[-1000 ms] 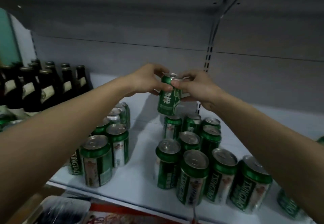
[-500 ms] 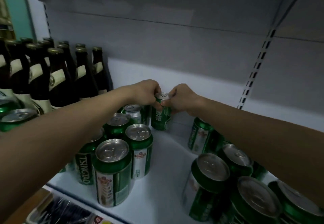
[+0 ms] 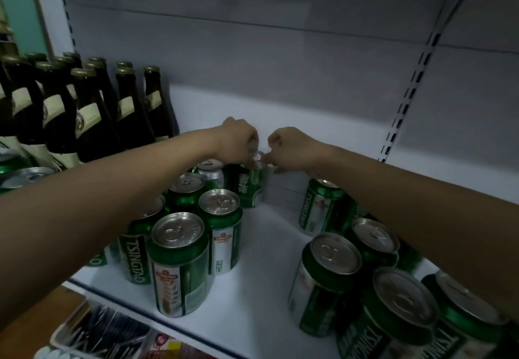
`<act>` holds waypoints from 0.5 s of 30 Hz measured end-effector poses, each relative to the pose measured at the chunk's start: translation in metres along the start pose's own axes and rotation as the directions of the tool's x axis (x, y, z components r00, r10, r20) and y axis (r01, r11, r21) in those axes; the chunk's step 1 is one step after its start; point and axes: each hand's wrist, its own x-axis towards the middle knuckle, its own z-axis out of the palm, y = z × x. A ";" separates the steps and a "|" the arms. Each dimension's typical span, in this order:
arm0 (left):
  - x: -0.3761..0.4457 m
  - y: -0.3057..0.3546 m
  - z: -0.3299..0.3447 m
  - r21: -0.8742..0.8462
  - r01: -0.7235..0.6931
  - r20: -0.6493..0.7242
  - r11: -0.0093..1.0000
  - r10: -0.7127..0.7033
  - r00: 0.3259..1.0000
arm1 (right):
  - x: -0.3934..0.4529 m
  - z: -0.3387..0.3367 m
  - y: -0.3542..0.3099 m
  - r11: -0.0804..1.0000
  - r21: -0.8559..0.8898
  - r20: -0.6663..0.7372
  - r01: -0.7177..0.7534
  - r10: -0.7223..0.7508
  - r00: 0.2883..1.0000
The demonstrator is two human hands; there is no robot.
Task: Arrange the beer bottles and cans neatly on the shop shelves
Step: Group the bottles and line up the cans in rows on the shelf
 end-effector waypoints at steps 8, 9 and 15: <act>-0.042 0.056 -0.045 -0.204 -0.147 -0.091 0.968 0.130 0.987 | -0.070 -0.050 -0.011 0.988 0.137 -0.009 0.074 -0.073 0.997; -0.048 0.064 -0.048 -0.212 -0.162 -0.096 0.964 0.145 0.985 | -0.080 -0.056 -0.011 0.988 0.132 -0.014 0.081 -0.080 0.997; -0.087 0.102 -0.048 -0.361 -0.221 -0.080 0.906 0.207 0.975 | -0.140 -0.080 -0.002 0.994 0.060 0.011 0.096 -0.097 0.995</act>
